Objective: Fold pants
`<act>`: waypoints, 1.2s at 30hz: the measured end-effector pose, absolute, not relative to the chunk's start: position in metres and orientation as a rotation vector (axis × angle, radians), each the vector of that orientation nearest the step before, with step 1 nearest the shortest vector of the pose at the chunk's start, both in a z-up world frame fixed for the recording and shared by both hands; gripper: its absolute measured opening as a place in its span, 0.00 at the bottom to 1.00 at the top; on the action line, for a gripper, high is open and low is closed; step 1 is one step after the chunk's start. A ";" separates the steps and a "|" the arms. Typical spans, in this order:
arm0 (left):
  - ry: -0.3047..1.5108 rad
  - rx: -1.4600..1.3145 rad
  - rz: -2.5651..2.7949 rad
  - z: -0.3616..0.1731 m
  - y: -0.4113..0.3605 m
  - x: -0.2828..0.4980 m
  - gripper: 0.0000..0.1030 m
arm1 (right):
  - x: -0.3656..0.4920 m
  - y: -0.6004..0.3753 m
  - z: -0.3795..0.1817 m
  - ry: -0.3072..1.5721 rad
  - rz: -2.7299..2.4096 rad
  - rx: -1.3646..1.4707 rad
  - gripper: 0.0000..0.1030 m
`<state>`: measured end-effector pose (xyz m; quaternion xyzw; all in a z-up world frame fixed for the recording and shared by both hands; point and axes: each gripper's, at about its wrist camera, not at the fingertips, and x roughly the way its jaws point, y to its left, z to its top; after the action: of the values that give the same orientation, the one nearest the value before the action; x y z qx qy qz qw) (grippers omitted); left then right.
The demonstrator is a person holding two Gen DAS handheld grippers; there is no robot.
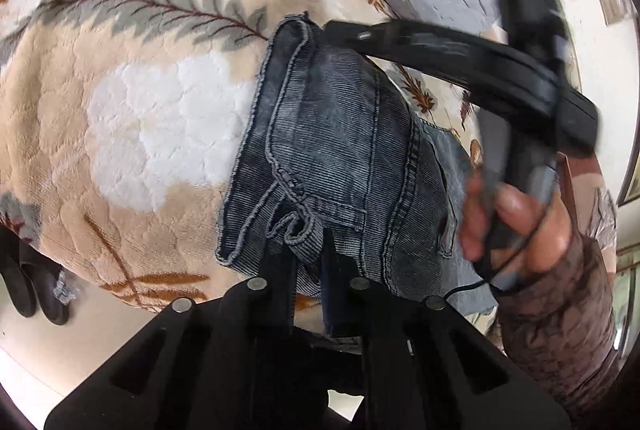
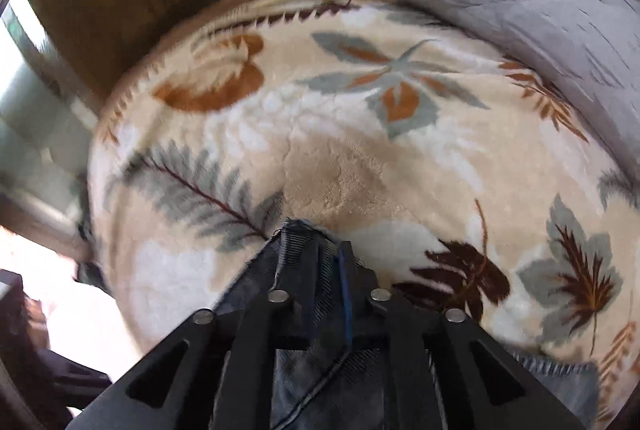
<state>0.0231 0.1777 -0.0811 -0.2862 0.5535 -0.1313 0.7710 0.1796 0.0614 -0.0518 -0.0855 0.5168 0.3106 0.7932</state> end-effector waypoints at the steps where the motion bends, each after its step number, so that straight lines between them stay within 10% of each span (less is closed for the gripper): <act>1: 1.200 -0.617 -0.286 -0.081 0.173 0.023 0.08 | 0.175 0.049 -0.044 1.096 0.665 -0.147 0.45; 16: 1.284 -0.782 -0.281 -0.089 0.158 0.037 0.49 | -0.008 -0.406 -0.023 1.080 0.040 0.418 0.53; 27: 1.316 -0.847 -0.232 -0.092 0.154 0.041 0.51 | -0.049 -0.356 -0.111 1.224 0.269 0.801 0.65; 29: 1.311 -0.830 -0.223 -0.091 0.156 0.043 0.28 | -0.041 -0.351 -0.118 1.190 0.297 0.883 0.58; 31: 1.314 -0.844 -0.229 -0.085 0.160 0.050 0.10 | -0.029 -0.344 -0.120 1.196 0.312 0.927 0.06; 36: 1.211 -0.780 -0.210 -0.059 0.165 0.068 0.10 | -0.012 -0.342 -0.080 1.041 0.340 0.934 0.06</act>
<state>0.0681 0.1653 -0.0588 -0.3566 0.5536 -0.0959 0.7464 -0.0118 -0.3420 -0.0802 0.4277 0.4768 0.1559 0.7520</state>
